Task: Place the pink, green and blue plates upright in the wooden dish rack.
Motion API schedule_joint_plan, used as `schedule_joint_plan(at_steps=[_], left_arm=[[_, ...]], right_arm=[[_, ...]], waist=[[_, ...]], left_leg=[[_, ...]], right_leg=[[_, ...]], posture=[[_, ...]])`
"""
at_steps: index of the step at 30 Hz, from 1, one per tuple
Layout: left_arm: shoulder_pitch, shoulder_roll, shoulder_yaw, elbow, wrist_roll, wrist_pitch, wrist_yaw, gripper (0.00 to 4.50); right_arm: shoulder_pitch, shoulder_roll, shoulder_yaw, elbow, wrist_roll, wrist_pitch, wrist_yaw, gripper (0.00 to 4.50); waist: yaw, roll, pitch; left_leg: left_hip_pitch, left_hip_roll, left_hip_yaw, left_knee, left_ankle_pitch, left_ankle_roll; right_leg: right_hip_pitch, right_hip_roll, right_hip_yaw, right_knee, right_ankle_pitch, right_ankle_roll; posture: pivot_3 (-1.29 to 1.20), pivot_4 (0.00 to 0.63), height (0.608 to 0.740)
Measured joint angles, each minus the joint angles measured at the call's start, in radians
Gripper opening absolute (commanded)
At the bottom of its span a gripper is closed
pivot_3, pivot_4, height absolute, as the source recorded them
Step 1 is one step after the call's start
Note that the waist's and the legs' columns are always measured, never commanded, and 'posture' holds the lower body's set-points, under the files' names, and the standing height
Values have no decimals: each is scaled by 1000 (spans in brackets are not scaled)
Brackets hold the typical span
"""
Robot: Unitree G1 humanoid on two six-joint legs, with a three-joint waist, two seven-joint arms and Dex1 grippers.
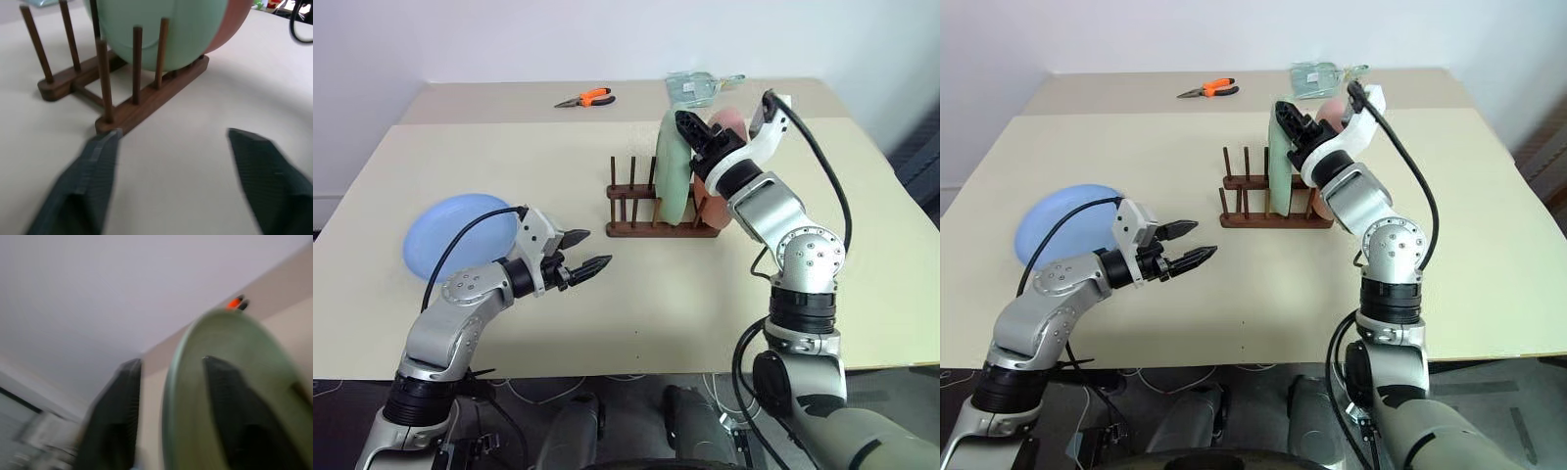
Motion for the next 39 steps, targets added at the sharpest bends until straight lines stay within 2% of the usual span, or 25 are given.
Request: schedule_joint_plan(at_steps=[3, 4, 6, 8, 9, 14, 16, 20, 23, 30, 34, 36, 39], left_arm=[[-23, -39, 95, 32, -5, -2, 93, 4473], [-42, -50, 137, 58, -1, -3, 135, 4496], [-90, -75, 213, 116, 19, -11, 246, 4500], [-162, -105, 325, 213, 62, -21, 441, 4500], [-191, -108, 385, 256, 83, -22, 539, 4500], [-246, -103, 676, 380, 133, 32, 909, 4500], [-238, -121, 758, 377, 105, 85, 970, 4500], [-181, -192, 817, 303, -10, 249, 975, 4500], [-151, -255, 843, 239, -116, 363, 970, 3669], [-172, -320, 886, 228, -268, 439, 1001, 85], [-177, -293, 846, 232, -283, 413, 956, 33], [-182, -275, 777, 212, -279, 368, 891, 33], [-281, -233, 664, 141, -285, 334, 808, 33]], right_arm=[[-25, -133, 68, -97, -170, -59, 160, 2550], [-30, -160, 84, -127, -208, -74, 209, 2752], [-33, -201, 118, -169, -282, -105, 293, 3405], [-36, -256, 188, -207, -374, -141, 392, 4325], [-36, -271, 216, -225, -415, -160, 433, 4447], [-31, -262, 325, -258, -551, -222, 559, 4447], [-13, -246, 351, -258, -584, -235, 589, 4447], [18, -219, 374, -256, -639, -256, 635, 4447], [27, -206, 374, -252, -676, -272, 660, 4500], [30, -174, 373, -249, -694, -267, 708, 4500], [34, -175, 373, -250, -714, -258, 723, 4500], [34, -196, 395, -251, -775, -287, 739, 4500], [34, -215, 486, -250, -894, -369, 779, 4500]], waist=[[0, 0, 0], [-2, -1, 0], [-4, -1, -1], [-5, -2, -1], [-7, -3, -1], [-2, -5, -2], [6, -9, -2], [25, -11, -3], [25, -12, -3], [20, -11, -3], [21, -12, -3], [25, -12, -3], [26, -15, -2]], left_leg=[[1, 1, 0, -1, 0, 0], [1, 1, 0, -1, 0, 0], [1, 1, 0, 0, 0, 0], [1, 2, 0, 0, 0, 0], [1, 2, 0, 0, 0, 0], [1, 1, 0, 0, 0, -1], [0, 0, -2, 1, 0, -1], [0, -1, -2, 2, 0, -1], [0, -1, -2, 2, 1, -2], [1, 0, -2, 1, 1, -3], [1, -1, -2, 1, 1, -3], [0, -1, -2, 1, 1, -3], [0, -1, -2, 1, 1, -4]], right_leg=[[0, 0, -1, 0, 0, 1], [0, 1, -1, 0, 0, 1], [1, 1, -1, 0, 0, 1], [0, 1, -1, 0, -2, 4], [0, 1, 0, 0, -2, 5], [0, 0, 0, 0, 0, 1], [1, -1, -1, 0, 0, 1], [2, -2, -1, -1, 0, 1], [1, -1, -2, 0, 0, 1], [1, 0, -2, 1, 0, 1], [1, 0, -2, 1, 0, 1], [1, 0, -2, 0, 0, 1], [1, 0, -2, 0, 0, 1]], posture=[[0, 150, 740], [0, 150, 740], [0, 150, 740], [0, 150, 740], [0, 150, 740], [0, 150, 740], [0, 150, 740], [0, 150, 740], [0, 150, 740], [0, 150, 740], [0, 150, 740], [0, 150, 740], [0, 150, 740]])
